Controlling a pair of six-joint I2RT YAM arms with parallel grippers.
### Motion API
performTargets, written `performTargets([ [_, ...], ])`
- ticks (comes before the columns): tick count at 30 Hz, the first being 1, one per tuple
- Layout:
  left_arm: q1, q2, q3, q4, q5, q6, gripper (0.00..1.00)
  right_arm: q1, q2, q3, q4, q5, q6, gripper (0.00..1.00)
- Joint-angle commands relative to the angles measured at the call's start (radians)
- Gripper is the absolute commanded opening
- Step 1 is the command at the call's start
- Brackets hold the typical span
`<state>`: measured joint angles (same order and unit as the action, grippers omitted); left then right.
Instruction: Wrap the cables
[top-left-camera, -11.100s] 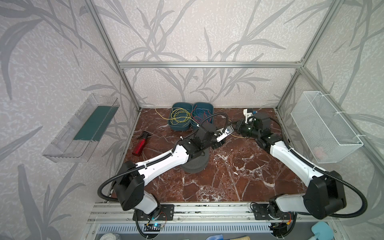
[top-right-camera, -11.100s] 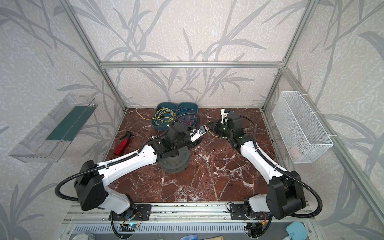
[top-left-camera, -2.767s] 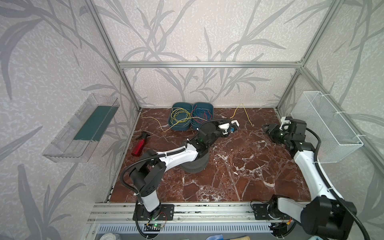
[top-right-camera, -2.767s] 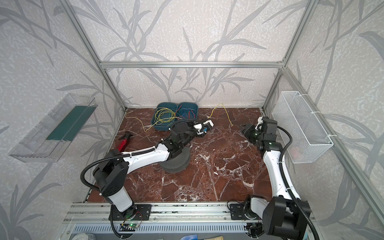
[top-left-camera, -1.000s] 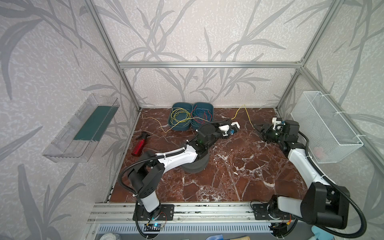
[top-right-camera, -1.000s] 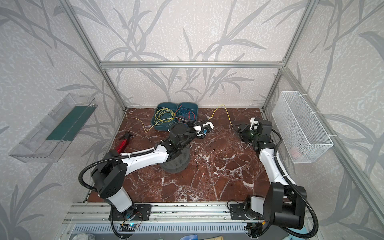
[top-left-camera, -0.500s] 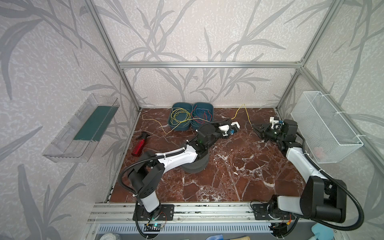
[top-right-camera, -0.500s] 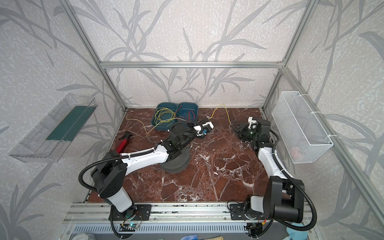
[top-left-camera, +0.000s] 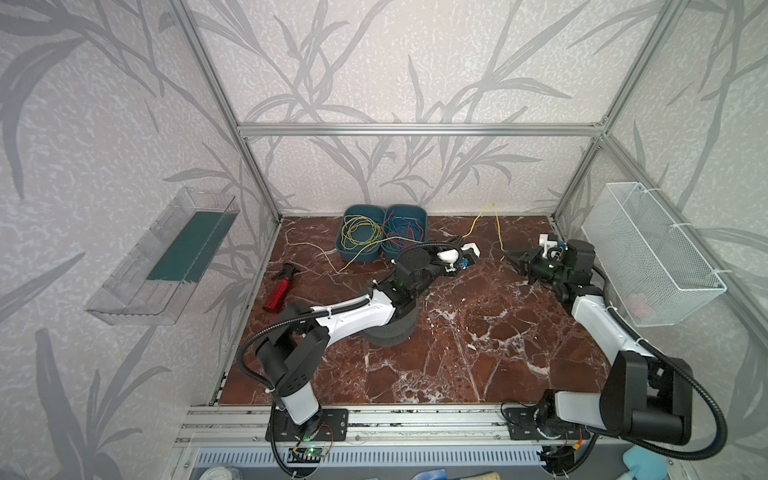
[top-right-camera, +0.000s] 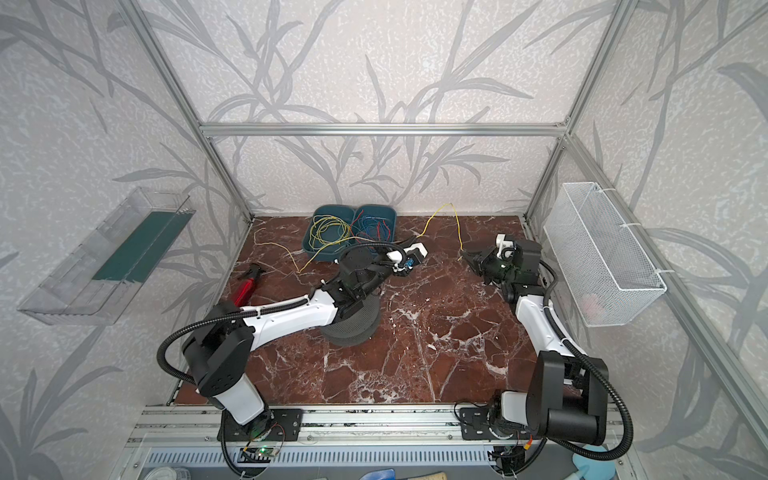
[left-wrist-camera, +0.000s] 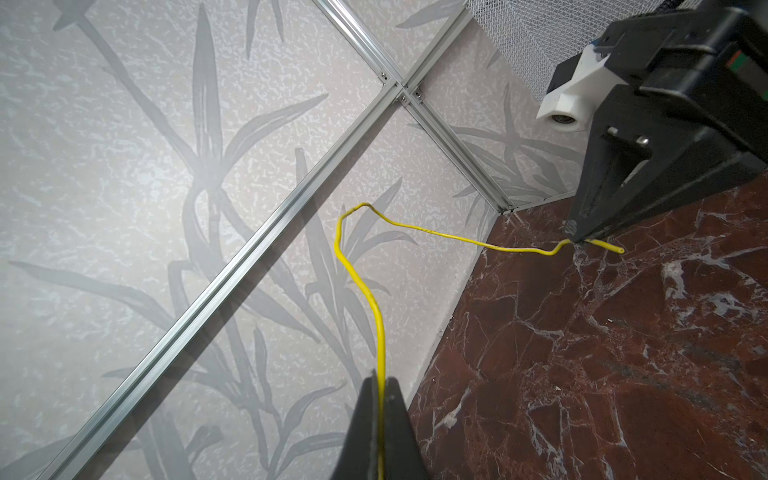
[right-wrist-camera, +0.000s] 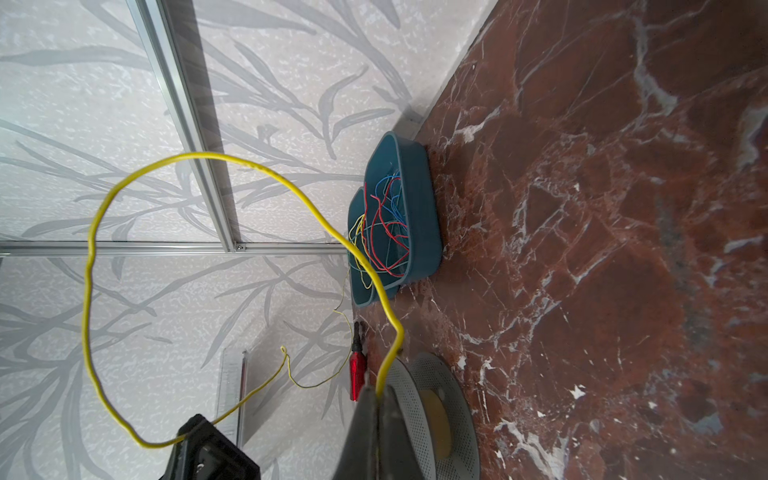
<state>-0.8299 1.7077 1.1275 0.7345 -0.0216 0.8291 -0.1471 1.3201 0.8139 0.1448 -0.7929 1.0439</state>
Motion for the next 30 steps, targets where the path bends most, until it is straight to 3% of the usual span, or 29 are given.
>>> performTargets([
  [1,0.012,-0.012,0.017,0.024,0.004,0.045,0.00,-0.002,-0.053,0.004,-0.125,0.065,-0.128,0.00],
  [11,0.081,-0.073,0.034,-0.053,0.023,0.088,0.00,-0.002,-0.166,0.007,-0.463,0.519,-0.455,0.00],
  [17,0.110,-0.093,0.034,-0.073,0.019,0.120,0.00,-0.004,-0.184,-0.021,-0.480,0.731,-0.495,0.00],
  [22,0.115,-0.101,0.038,-0.093,0.029,0.111,0.00,-0.005,-0.159,-0.033,-0.452,0.727,-0.484,0.00],
  [27,0.111,-0.086,0.054,-0.105,0.010,0.105,0.00,-0.001,-0.168,-0.015,-0.465,0.575,-0.465,0.01],
  [30,0.109,-0.071,0.058,-0.095,0.006,0.094,0.00,0.000,-0.223,-0.020,-0.435,0.437,-0.414,0.31],
])
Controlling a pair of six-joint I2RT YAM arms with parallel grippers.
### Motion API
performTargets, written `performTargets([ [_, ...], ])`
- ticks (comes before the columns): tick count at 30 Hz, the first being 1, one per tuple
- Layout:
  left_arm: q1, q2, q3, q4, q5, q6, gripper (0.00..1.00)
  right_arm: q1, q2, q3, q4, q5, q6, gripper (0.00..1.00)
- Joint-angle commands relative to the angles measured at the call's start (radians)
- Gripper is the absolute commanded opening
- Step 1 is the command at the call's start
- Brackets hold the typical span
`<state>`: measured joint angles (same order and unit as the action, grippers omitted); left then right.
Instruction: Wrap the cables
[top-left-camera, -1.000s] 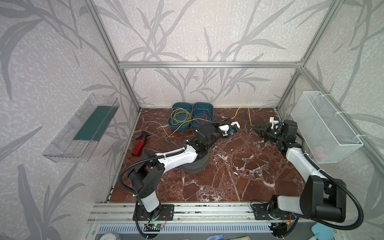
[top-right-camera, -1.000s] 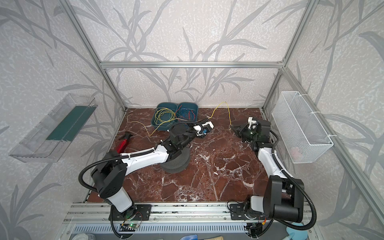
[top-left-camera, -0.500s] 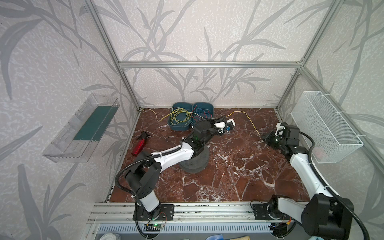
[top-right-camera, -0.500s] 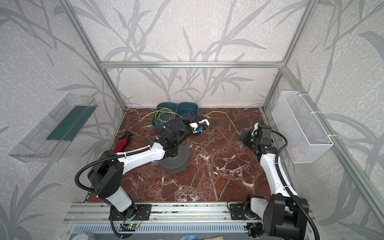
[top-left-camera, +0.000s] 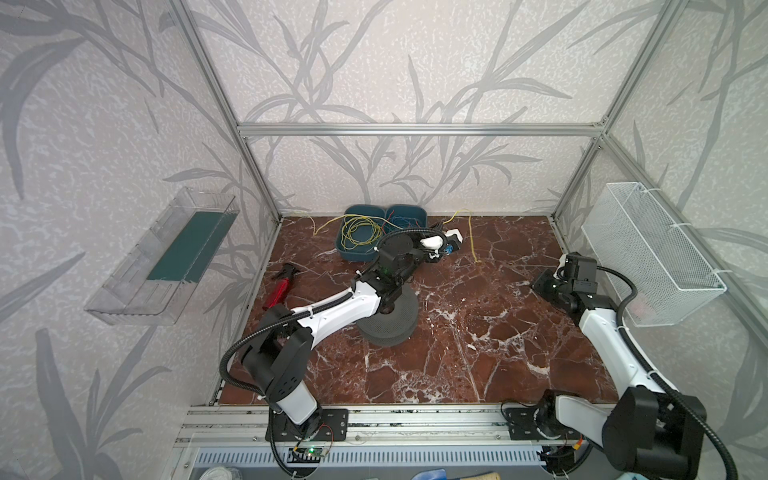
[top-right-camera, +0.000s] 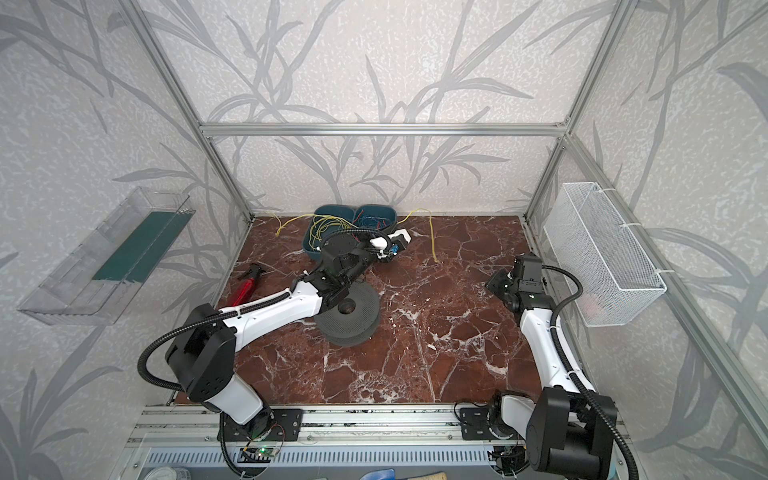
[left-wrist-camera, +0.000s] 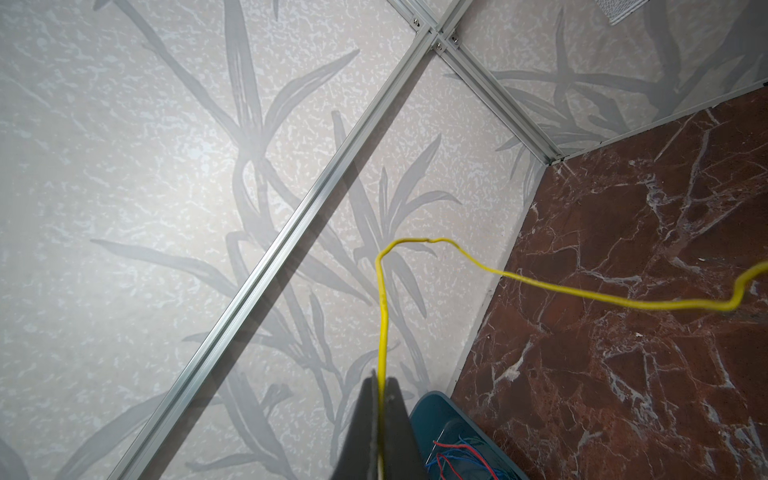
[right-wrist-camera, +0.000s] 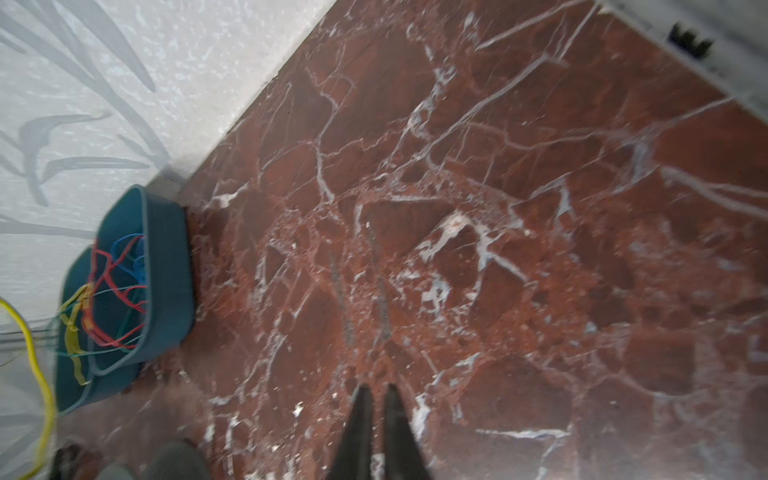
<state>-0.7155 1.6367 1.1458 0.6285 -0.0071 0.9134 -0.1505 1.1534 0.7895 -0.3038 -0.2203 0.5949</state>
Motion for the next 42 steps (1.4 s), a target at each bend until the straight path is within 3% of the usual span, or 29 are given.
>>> performTargets([
  [1,-0.006,0.006,0.036,0.027,-0.008,0.010,0.00,0.003,-0.077,0.008,0.024,-0.177,0.088,0.38],
  [5,-0.010,0.029,0.021,0.098,-0.003,0.010,0.00,0.029,-0.157,0.058,0.043,-0.249,0.199,0.54],
  [10,-0.019,0.072,-0.006,0.257,0.006,0.028,0.00,0.074,-0.160,0.102,0.174,-0.272,0.387,0.62],
  [17,-0.037,0.150,-0.035,0.455,0.013,0.117,0.00,0.126,0.027,0.152,0.495,-0.338,0.692,0.72],
  [20,-0.040,0.162,-0.046,0.505,0.011,0.145,0.00,0.145,0.099,0.160,0.615,-0.310,0.803,0.74],
  [31,-0.074,0.216,-0.082,0.576,0.033,0.372,0.00,0.213,0.294,0.252,0.757,-0.248,0.974,0.80],
  [42,-0.088,0.200,-0.107,0.623,0.021,0.400,0.00,0.218,0.397,0.236,0.868,-0.142,1.072,0.81],
])
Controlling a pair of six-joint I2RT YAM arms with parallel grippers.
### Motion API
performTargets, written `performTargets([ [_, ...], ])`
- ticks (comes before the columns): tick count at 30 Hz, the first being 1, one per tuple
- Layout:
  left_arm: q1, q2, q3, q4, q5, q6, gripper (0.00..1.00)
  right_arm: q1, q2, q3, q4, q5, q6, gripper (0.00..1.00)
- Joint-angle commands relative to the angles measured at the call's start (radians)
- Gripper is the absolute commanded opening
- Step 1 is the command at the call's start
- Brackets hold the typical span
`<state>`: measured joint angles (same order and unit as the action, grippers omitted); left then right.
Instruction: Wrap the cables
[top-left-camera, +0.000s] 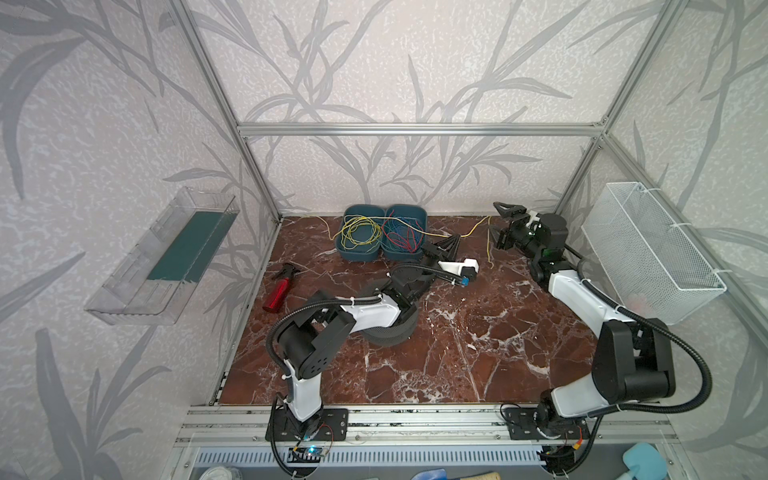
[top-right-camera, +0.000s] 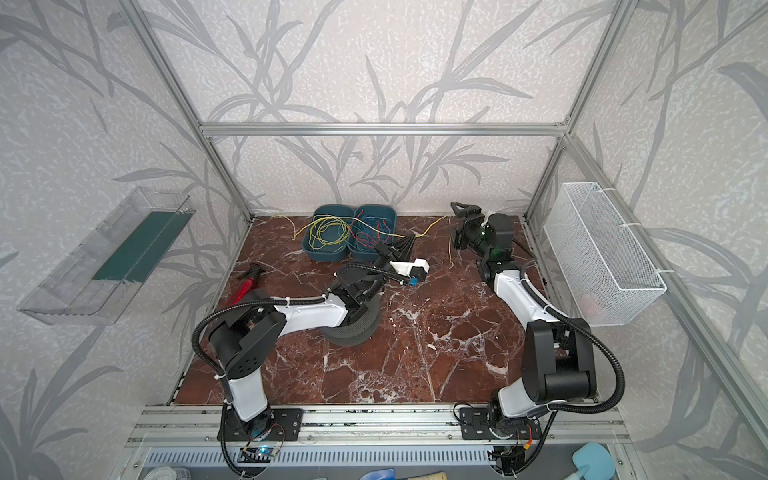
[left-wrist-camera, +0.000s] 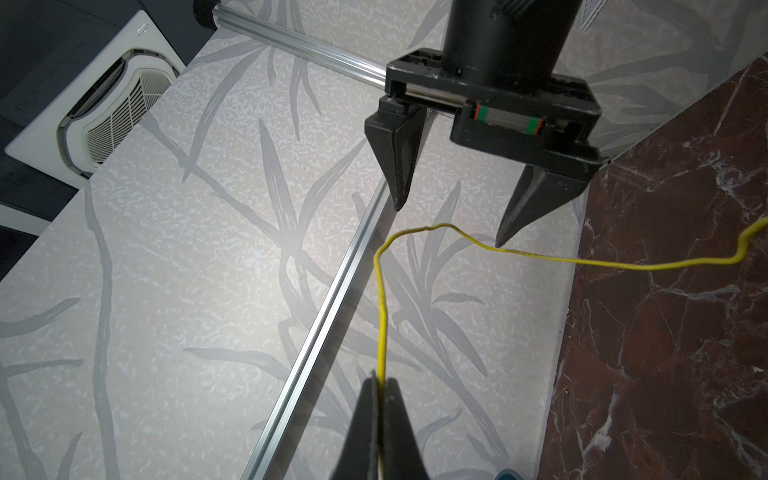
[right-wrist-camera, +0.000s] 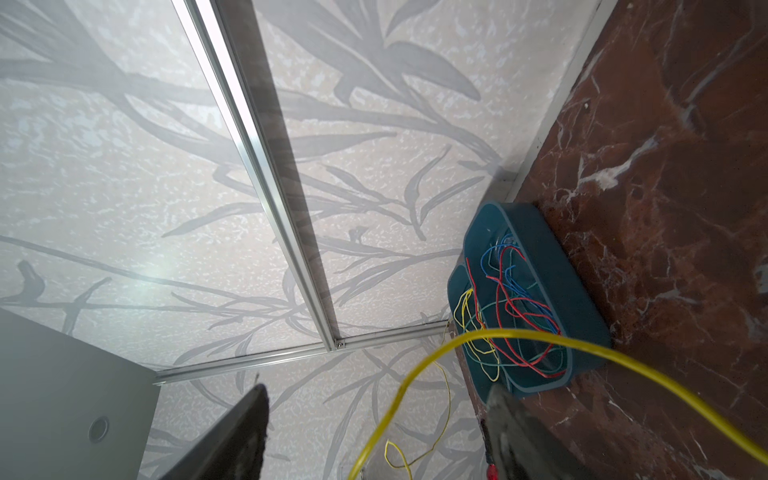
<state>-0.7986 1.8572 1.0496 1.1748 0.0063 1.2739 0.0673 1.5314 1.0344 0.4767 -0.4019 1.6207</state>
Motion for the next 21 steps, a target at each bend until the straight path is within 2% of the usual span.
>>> performTargets([
  [1,-0.005,-0.024,-0.014,0.080,0.006,0.039,0.00,0.000,0.033,-0.019,0.109,0.040,0.058,0.80],
  [7,-0.006,-0.038,-0.023,0.101,0.001,0.050,0.00,0.003,0.086,-0.111,0.212,0.035,0.108,0.74],
  [14,-0.001,-0.035,-0.011,0.131,0.005,0.063,0.00,0.002,0.081,-0.207,0.219,0.036,0.105,0.71],
  [21,-0.004,-0.029,-0.007,0.139,0.011,0.074,0.00,0.012,0.170,-0.232,0.405,0.002,0.210,0.65],
])
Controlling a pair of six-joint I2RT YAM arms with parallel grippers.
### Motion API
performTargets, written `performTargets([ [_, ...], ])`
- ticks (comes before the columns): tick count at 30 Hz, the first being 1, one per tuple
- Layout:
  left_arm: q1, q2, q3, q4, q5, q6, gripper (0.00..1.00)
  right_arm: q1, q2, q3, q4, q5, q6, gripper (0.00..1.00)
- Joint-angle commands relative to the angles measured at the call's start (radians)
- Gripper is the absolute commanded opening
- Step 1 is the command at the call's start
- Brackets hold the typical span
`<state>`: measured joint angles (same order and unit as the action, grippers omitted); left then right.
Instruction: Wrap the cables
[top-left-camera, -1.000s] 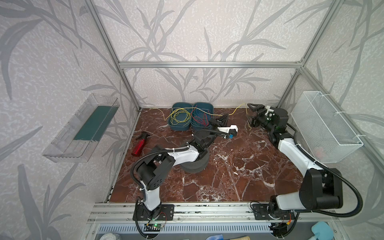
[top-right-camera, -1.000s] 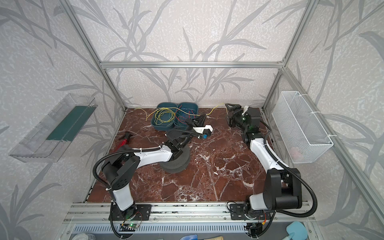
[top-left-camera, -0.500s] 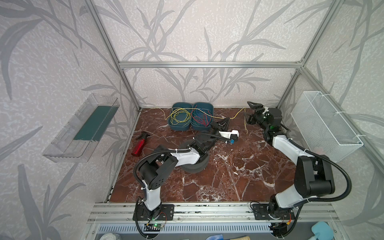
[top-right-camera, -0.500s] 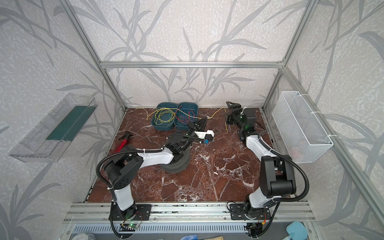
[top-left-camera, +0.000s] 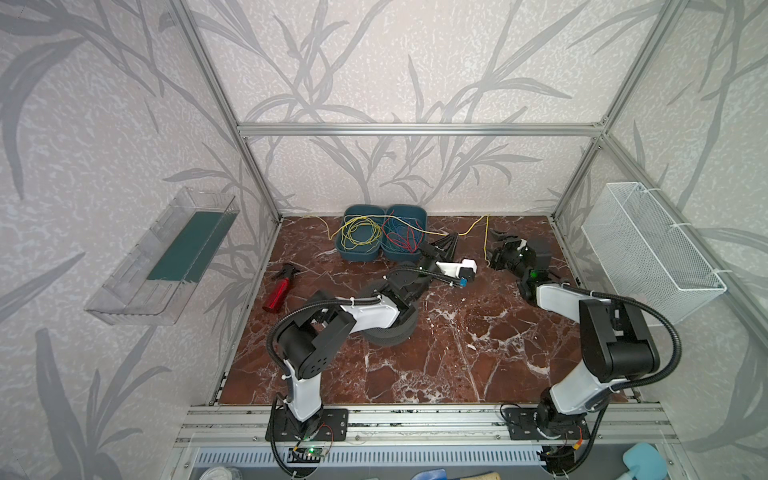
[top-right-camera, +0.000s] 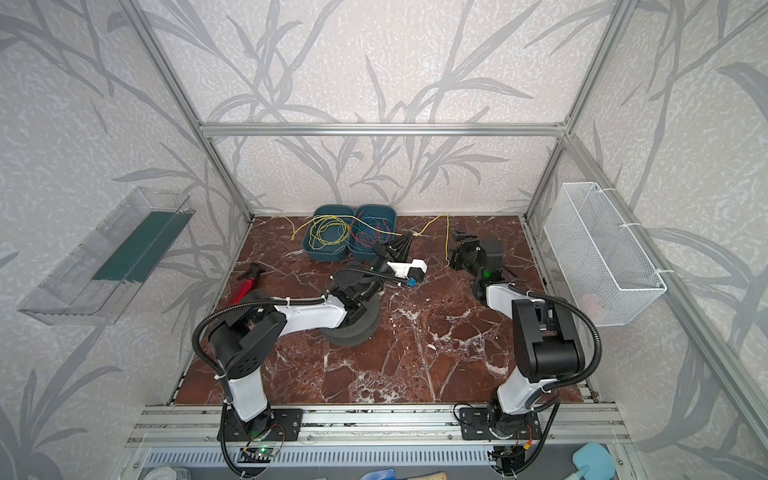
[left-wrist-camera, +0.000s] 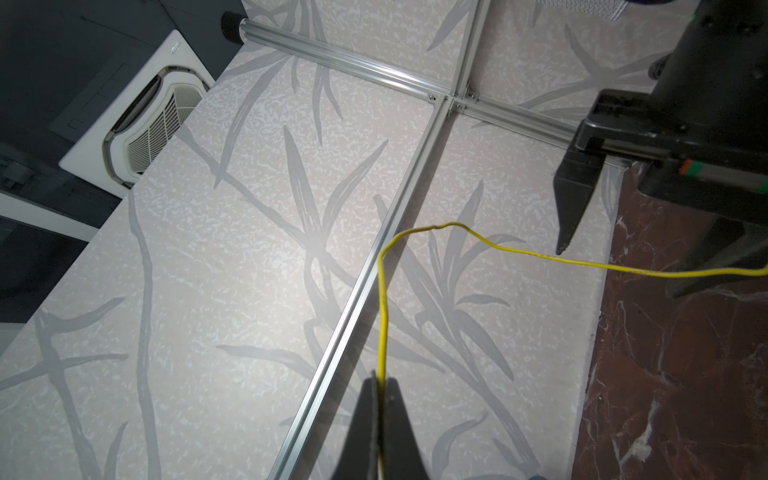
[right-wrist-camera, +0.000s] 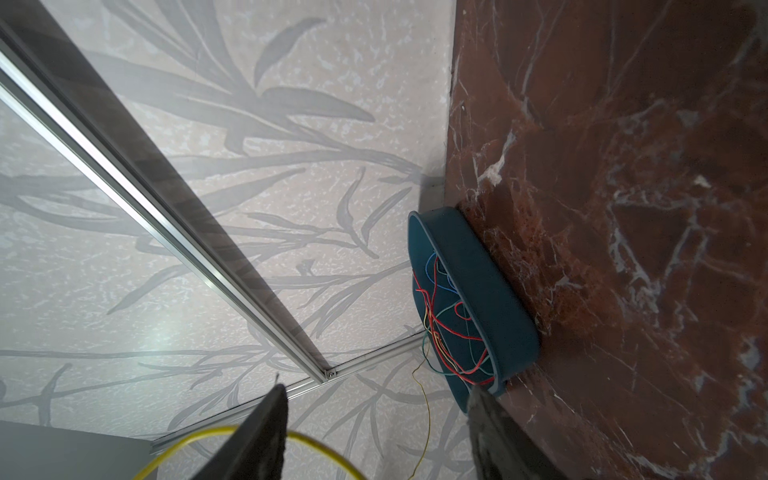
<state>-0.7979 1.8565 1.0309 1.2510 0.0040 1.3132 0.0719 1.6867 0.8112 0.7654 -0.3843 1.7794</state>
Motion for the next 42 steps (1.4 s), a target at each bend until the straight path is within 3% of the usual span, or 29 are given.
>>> performTargets([
  [1,-0.004,-0.027,0.011,0.062,0.012,0.037,0.00,0.011,0.046,-0.005,0.132,-0.018,0.051,0.64],
  [11,-0.005,-0.012,0.022,0.074,-0.010,0.019,0.00,-0.013,-0.066,-0.040,-0.010,-0.080,-0.142,0.65],
  [15,-0.003,-0.013,0.026,0.056,-0.020,-0.013,0.00,-0.056,-0.168,-0.061,-0.214,-0.117,-0.311,0.71],
  [18,-0.004,-0.008,0.038,0.022,-0.020,-0.037,0.00,-0.073,-0.284,-0.041,-0.433,-0.111,-0.512,0.72],
  [23,-0.007,0.016,0.057,0.006,-0.028,-0.045,0.00,-0.074,-0.491,0.011,-0.768,-0.006,-0.766,0.76],
  [32,-0.017,0.048,0.084,0.014,-0.041,-0.038,0.00,-0.054,-0.678,0.074,-0.949,-0.031,-0.896,0.77],
  [42,-0.024,0.052,0.095,0.014,-0.059,-0.047,0.00,-0.023,-0.660,0.040,-0.932,-0.064,-0.842,0.71],
])
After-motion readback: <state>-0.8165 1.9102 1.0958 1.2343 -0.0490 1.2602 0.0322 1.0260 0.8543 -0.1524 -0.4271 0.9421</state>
